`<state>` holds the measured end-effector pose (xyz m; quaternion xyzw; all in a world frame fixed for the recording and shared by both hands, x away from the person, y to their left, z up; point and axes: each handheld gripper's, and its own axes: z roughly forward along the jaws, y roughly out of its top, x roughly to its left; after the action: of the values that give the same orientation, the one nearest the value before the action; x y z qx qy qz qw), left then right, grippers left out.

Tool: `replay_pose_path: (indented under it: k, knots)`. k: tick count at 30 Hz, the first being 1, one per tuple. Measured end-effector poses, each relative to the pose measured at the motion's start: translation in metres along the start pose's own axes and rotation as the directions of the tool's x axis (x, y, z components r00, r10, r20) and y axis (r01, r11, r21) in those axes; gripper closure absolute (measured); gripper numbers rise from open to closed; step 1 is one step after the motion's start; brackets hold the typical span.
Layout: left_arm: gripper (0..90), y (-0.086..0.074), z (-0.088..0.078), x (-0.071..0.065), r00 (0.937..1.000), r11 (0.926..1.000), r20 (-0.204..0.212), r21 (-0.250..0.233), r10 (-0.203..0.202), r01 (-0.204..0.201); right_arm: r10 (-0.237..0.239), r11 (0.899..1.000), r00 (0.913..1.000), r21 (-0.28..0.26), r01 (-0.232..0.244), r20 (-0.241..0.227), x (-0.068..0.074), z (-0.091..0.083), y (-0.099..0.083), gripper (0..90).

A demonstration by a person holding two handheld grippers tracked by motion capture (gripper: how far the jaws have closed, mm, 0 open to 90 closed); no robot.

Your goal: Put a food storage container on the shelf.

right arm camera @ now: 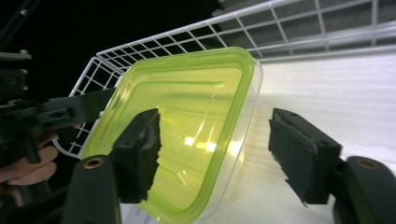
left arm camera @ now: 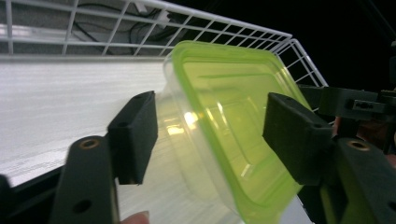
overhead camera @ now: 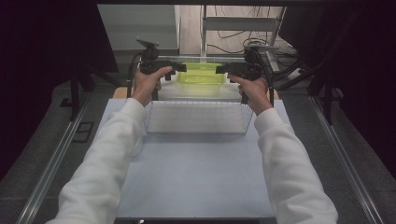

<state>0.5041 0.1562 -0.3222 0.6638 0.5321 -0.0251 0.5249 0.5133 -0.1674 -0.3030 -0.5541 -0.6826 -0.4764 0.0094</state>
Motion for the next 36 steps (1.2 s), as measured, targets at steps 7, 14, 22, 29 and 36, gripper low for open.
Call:
replay_pose_path:
  k: [7, 14, 22, 29, 36]
  knots:
    - [27.0, -0.007, -0.018, -0.018, 0.9896, 0.9903, -0.039, -0.009, 0.138, -0.139, -0.118, 0.992, 0.9919, -0.04, 0.12, 0.046, 0.011, -0.02, -0.005, 23.9]
    - [24.3, -0.032, -0.041, -0.034, 0.9728, 0.9745, -0.06, -0.001, 0.224, -0.224, -0.265, 0.962, 0.9635, -0.064, 0.267, 0.038, 0.013, -0.048, -0.025, 23.8]
    - [24.0, -0.086, -0.06, -0.054, 0.9474, 0.9494, -0.065, 0.002, 0.313, -0.314, -0.369, 0.927, 0.9294, -0.063, 0.369, 0.015, 0.01, -0.072, -0.07, 25.4]
    - [24.2, -0.146, -0.066, -0.057, 0.944, 0.9436, -0.025, 0.046, 0.329, -0.328, -0.41, 0.911, 0.9122, -0.05, 0.409, -0.003, -0.002, -0.085, -0.125, 27.8]
    - [26.2, -0.2, -0.062, -0.038, 0.9594, 0.9536, -0.007, 0.112, 0.282, -0.279, -0.419, 0.908, 0.9079, 0.006, 0.419, -0.011, -0.018, -0.09, -0.169, 28.3]
